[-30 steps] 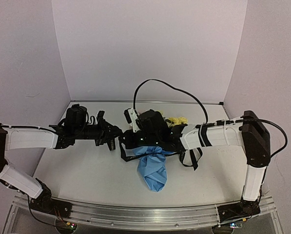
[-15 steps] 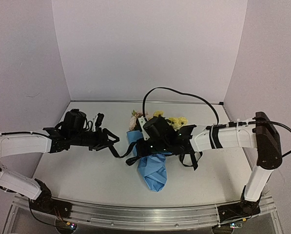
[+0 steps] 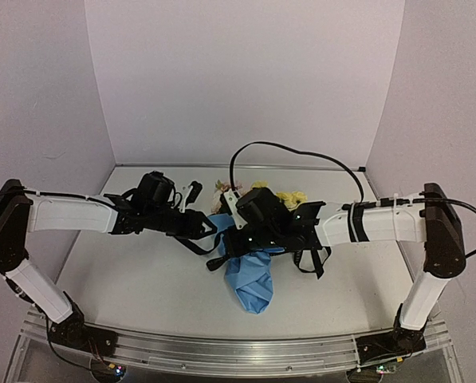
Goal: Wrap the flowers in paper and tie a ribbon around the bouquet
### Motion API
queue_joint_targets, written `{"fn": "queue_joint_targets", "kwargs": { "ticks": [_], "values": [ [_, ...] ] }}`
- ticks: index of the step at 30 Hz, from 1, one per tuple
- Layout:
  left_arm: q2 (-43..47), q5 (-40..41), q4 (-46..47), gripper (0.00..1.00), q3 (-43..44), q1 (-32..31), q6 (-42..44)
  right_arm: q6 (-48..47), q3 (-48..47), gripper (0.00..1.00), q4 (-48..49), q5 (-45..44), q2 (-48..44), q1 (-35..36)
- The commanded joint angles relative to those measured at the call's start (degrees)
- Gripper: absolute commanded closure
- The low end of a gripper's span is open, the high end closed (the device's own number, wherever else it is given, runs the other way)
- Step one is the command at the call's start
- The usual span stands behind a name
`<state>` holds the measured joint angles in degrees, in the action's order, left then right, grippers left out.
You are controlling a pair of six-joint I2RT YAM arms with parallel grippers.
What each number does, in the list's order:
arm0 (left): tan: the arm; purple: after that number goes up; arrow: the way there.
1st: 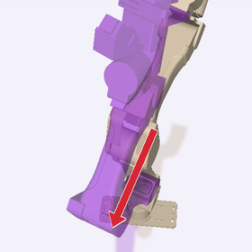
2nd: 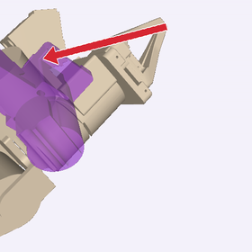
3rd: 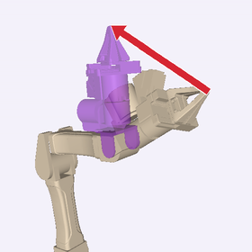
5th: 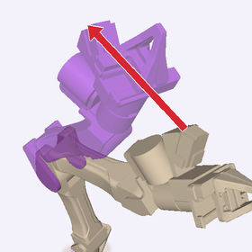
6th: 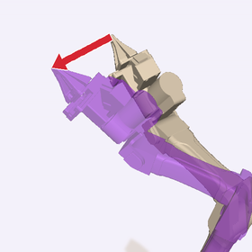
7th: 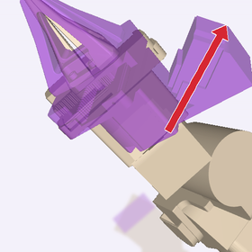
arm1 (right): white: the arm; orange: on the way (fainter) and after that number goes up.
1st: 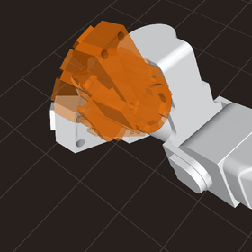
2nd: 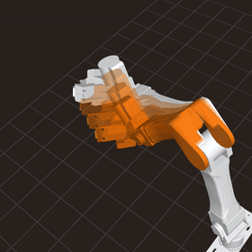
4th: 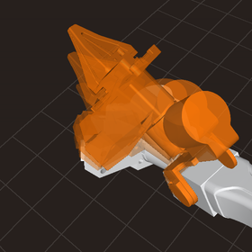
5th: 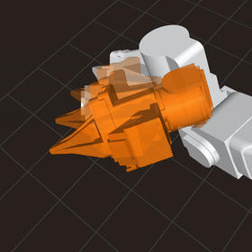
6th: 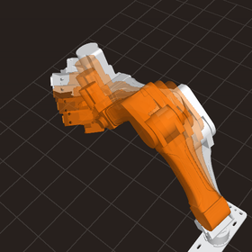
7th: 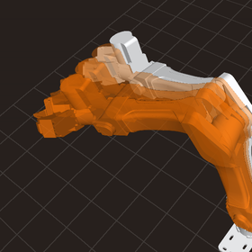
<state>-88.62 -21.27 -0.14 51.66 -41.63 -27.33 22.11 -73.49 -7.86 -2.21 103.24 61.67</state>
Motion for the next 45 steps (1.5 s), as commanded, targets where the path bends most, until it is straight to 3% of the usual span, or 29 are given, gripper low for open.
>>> {"fn": "queue_joint_targets", "kwargs": {
  "ticks": [1, 9, 19, 29, 45],
  "values": [
    [-1.42, -1.11, -2.36, 0.47, 4.63, -0.56, 5.57, -1.26, -2.29, 1.0, -0.1, -1.9, -1.73, 0.03],
    [-2.79, -4.48, -1.38, 0.45, 5.46, -1.0, 7.22, -1.64, -3.07, 1.0, -0.49, -2.59, -1.3, 0.03],
    [1.34, -0.07, -4.46, 0.45, 2.9, -1.15, 8.95, -2.08, -4.82, 1.0, -1.41, -2.64, -0.32, 0.03],
    [-2.31, -2.01, -4.79, 0.46, 7.22, -2.65, 11.21, -2.16, -5.26, 1.0, -1.86, -3.06, 0.02, 0.04],
    [-1.59, -3.36, -4.59, 0.46, 5.89, -2.99, 11.45, -1.72, -5.06, 1.0, -2.25, -4.25, -0.39, 0.03]
  ]
}}
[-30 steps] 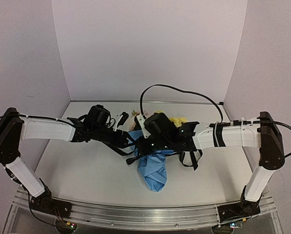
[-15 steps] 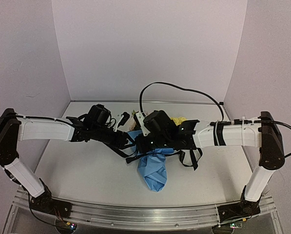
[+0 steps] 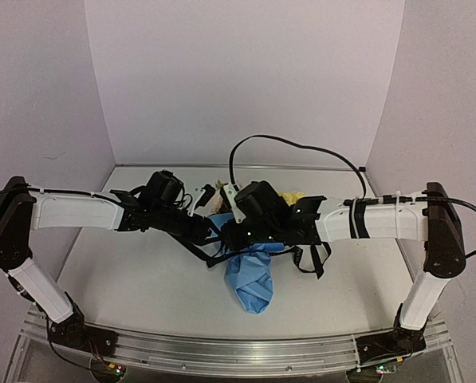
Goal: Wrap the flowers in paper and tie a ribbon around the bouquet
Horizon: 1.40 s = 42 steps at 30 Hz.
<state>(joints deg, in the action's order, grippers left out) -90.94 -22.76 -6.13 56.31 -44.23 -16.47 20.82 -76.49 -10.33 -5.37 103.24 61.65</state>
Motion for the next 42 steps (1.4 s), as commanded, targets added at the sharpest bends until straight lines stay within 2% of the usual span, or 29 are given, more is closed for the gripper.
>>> {"fn": "queue_joint_targets", "kwargs": {
  "ticks": [1, 8, 14, 16, 19, 21, 23, 27, 42],
  "values": [
    [0.15, -1.95, 1.55, 0.46, 1.7, -0.74, 0.61, -0.43, -2.12, 1.0, 0.22, -1.07, -0.41, 0.06],
    [-3.14, 0.85, 3.77, 0.46, 4.14, -1.33, 0.82, -0.69, -2.1, 1.0, 0.22, -0.24, -0.54, 0.05],
    [-4.26, 2.3, 9.08, 0.56, 4.01, -1.3, -0.87, 0.28, -1.45, 0.99, 0.31, -0.34, -0.55, 0.09],
    [-4.3, 3.01, 10.71, 0.62, 3.36, -1.3, -1.52, 0.96, -1.07, 0.97, 0.56, -0.68, -0.51, 0.07],
    [-5.1, 3.5, 12.4, 0.84, 3.1, -1.3, -2.6, 2.17, -0.36, 0.92, 1.47, -0.7, -0.41, 0.05],
    [-5.58, 3.48, 13.55, 0.95, 3.0, -1.3, -3.7, 3.12, 0.09, 0.86, 2.17, -1.17, -0.47, 0.06],
    [-5.67, 3.62, 14.58, 0.99, 2.73, -1.33, -5.11, 4.39, 0.83, 0.78, 2.89, -1.94, -0.76, 0.05],
    [-5.18, 4.25, 14.78, 1.0, 2.74, -1.3, -8.07, 6.97, 3.72, 0.7, 6.18, -1.67, -1.95, 0.05],
    [-2.81, 8.25, 8.46, 1.0, 5.61, -1.3, -10.03, 11.75, 3.57, 0.7, 9.89, 2.3, 1.95, 1.38]
  ]
}}
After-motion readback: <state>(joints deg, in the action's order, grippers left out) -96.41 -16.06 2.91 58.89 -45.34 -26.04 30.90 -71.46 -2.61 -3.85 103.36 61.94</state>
